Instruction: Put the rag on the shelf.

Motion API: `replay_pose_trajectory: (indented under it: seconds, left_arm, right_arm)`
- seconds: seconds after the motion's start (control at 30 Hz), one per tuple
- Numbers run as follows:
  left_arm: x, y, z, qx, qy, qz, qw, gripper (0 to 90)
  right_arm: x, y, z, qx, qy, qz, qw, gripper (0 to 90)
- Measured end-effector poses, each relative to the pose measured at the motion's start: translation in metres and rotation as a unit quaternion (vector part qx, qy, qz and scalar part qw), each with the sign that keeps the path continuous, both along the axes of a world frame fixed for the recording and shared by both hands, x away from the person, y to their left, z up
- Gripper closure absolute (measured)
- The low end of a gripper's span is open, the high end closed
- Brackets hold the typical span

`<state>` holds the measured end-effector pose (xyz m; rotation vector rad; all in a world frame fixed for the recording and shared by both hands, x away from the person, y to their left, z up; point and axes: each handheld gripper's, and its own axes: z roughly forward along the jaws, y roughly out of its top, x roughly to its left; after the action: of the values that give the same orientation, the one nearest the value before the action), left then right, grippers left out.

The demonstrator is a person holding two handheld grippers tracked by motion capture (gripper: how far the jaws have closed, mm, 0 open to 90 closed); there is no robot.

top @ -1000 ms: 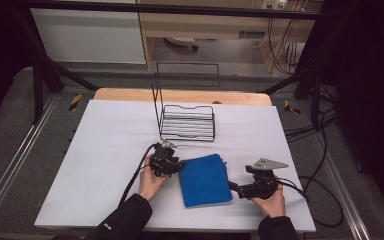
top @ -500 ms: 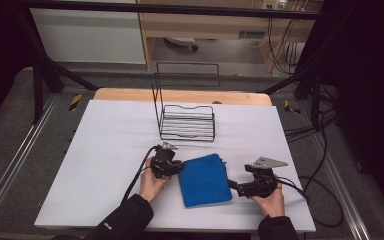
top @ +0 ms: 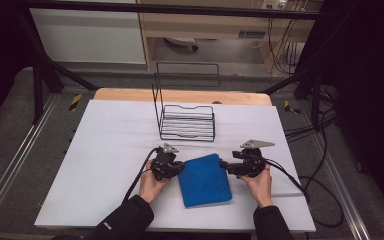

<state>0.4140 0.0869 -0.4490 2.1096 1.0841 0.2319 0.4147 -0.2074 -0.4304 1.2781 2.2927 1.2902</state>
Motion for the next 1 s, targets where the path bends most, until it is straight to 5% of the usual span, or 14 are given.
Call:
replay_pose_trajectory:
  seconds: [0.27,0.53,1.0]
  left_arm:
    - [-0.001,0.001,-0.001,-0.008,-0.001,0.003,1.0000,80.3]
    - [0.000,0.002,-0.001,-0.007,-0.003,-0.004,1.0000,80.3]
    - [0.001,0.003,-0.002,-0.011,0.001,-0.007,0.9999,80.2]
  right_arm:
    - [0.016,0.017,-0.014,-0.011,0.018,0.013,0.9997,49.7]
    - [0.012,0.021,-0.022,-0.038,0.027,0.014,0.9988,63.0]
    - [0.011,0.023,-0.022,-0.013,0.066,0.024,0.9974,82.2]
